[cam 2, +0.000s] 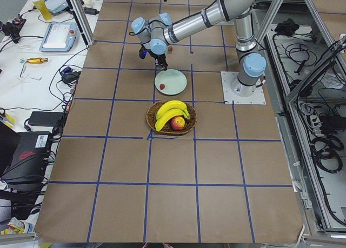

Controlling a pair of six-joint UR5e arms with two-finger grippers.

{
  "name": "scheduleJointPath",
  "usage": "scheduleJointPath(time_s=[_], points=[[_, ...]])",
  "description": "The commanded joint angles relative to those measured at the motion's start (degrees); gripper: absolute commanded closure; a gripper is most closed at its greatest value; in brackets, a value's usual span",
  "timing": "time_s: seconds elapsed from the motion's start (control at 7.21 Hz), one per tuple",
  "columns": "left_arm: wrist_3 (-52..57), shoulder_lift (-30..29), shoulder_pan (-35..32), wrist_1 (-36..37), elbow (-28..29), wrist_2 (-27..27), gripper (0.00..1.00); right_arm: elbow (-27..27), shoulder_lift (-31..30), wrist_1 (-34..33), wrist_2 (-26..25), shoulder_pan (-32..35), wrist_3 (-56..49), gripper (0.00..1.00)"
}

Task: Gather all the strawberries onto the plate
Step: 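Carry the strawberry over the plate and open the left gripper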

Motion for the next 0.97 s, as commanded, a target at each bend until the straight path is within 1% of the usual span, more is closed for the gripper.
scheduleJointPath(time_s=[0.0, 0.14, 0.42, 0.56, 0.69, 0.83], points=[[2.1, -0.6, 1.6, 0.6, -1.8, 2.6, 0.48, 0.0, 0.0, 0.0, 0.0, 0.0, -0.1, 0.0], [0.6, 0.0, 1.6, 0.5, -1.3, 1.4, 0.0, 0.0, 0.0, 0.0, 0.0, 0.0, 0.0, 0.0], [0.1, 1.8, 0.8, 0.2, -0.2, -3.0, 0.0, 0.0, 0.1, -0.1, 0.0, 0.0, 0.0, 0.0], [-4.1, 2.5, 0.0, 0.2, 1.6, -8.2, 0.0, -0.1, 0.1, -0.4, -0.2, 0.0, -0.3, 0.0], [-9.0, 2.4, -2.0, 0.6, 2.8, -11.7, 0.0, -0.1, 0.0, -0.5, -0.4, -0.2, -0.8, 0.0], [-12.7, 2.4, -4.6, 0.8, 3.2, -12.3, 0.0, -0.2, -0.1, -0.4, -0.6, -0.4, -0.9, 0.0]])
